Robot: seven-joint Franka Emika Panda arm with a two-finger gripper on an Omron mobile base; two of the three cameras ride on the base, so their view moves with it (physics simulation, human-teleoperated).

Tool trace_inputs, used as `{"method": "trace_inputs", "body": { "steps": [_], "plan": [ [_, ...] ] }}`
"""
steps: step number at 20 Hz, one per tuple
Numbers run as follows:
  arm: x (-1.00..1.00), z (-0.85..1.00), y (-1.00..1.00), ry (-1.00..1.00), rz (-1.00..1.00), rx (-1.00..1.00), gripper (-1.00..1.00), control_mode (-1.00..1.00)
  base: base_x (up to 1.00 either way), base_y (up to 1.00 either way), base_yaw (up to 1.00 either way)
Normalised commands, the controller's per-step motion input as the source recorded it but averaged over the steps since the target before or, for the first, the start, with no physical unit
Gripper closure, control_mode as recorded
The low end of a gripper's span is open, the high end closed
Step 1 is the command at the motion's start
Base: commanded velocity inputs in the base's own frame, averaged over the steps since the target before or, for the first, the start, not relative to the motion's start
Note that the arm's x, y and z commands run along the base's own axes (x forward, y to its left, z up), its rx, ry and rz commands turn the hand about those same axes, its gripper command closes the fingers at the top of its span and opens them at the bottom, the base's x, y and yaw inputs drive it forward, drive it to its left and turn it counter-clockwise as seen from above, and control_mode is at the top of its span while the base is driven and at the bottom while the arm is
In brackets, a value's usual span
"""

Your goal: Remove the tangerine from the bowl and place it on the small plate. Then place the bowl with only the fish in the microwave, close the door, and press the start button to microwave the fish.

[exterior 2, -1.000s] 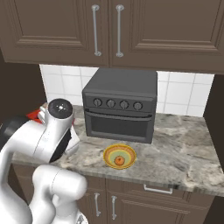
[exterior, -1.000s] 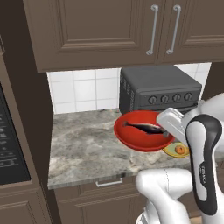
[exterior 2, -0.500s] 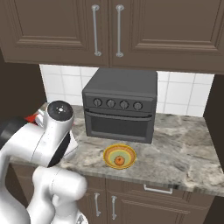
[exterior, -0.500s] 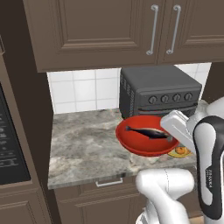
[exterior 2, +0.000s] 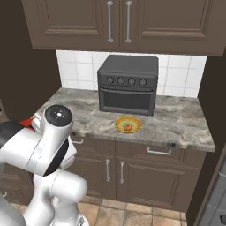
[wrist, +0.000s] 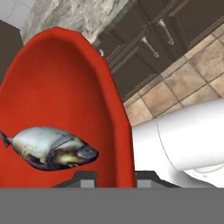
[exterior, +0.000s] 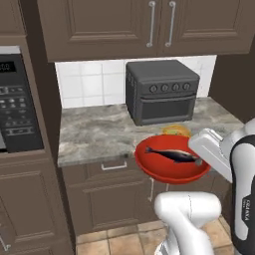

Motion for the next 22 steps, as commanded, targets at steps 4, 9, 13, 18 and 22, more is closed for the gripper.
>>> {"method": "trace_inputs", "body": {
  "steps": [4, 9, 13, 18, 22],
  "plan": [
    [0.00, 0.00, 0.00, 0.00, 0.00, 0.00, 1.00, 1.00, -1.00, 0.00, -0.05],
    [0.00, 0.00, 0.00, 0.00, 0.00, 0.00, 1.00, 1.00, -1.00, 0.01, -0.08],
    [0.00, 0.00, 0.00, 0.00, 0.00, 0.00, 1.00, 1.00, -0.60, 0.52, -0.09],
    [0.00, 0.00, 0.00, 0.00, 0.00, 0.00, 1.00, 1.00, 0.05, 1.00, -0.03],
    [0.00, 0.00, 0.00, 0.00, 0.00, 0.00, 1.00, 1.00, 0.29, 1.00, -0.05]
  ]
}}
